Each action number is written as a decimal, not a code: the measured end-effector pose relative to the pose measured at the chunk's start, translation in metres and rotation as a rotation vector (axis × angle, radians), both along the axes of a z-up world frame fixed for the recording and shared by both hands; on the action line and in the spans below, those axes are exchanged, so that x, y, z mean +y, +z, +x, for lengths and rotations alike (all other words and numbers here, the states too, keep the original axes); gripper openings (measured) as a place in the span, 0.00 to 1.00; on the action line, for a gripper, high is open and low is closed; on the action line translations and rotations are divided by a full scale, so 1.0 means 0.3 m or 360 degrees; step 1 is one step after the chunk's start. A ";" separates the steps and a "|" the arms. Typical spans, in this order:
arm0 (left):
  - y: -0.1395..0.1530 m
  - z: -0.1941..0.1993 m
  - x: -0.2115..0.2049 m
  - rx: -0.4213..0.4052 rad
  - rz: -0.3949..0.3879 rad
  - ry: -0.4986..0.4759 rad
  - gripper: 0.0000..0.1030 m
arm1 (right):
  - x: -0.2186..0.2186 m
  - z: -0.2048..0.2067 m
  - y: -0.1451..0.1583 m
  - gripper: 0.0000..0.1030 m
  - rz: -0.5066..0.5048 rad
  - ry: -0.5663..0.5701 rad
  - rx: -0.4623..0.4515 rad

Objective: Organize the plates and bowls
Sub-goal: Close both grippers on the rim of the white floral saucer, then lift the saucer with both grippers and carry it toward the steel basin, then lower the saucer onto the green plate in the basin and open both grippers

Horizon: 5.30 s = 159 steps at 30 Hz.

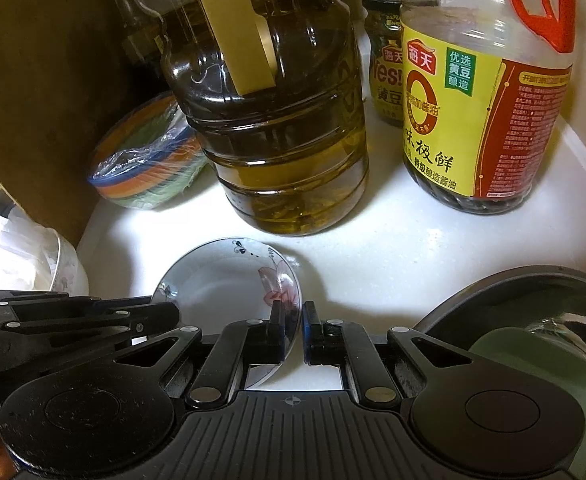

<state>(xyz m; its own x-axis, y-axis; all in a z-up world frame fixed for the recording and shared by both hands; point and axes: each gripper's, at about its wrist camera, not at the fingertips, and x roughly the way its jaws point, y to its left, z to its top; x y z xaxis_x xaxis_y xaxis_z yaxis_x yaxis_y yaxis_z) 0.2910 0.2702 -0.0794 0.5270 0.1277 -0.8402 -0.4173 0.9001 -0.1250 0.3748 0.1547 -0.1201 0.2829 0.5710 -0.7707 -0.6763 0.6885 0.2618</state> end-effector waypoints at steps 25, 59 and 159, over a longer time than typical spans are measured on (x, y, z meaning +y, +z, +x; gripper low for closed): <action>0.064 -0.023 -0.047 -0.0078 0.0016 -0.0061 0.08 | -0.058 -0.037 0.066 0.08 0.0034 -0.0045 -0.0032; 0.151 0.047 -0.294 -0.0211 0.0051 -0.0417 0.08 | -0.361 -0.048 0.182 0.08 0.0095 -0.0399 -0.0117; 0.036 0.125 -0.514 -0.0067 -0.0065 -0.0694 0.23 | -0.631 -0.072 0.092 0.47 -0.0020 -0.0714 0.0027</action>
<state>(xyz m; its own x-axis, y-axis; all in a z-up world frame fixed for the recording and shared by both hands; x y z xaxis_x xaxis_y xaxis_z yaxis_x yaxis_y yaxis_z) 0.3285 0.1159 -0.0685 0.5580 -0.1472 -0.8167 0.0069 0.9849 -0.1728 0.3532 -0.0346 -0.0925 0.4874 0.3852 -0.7836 -0.3058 0.9159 0.2600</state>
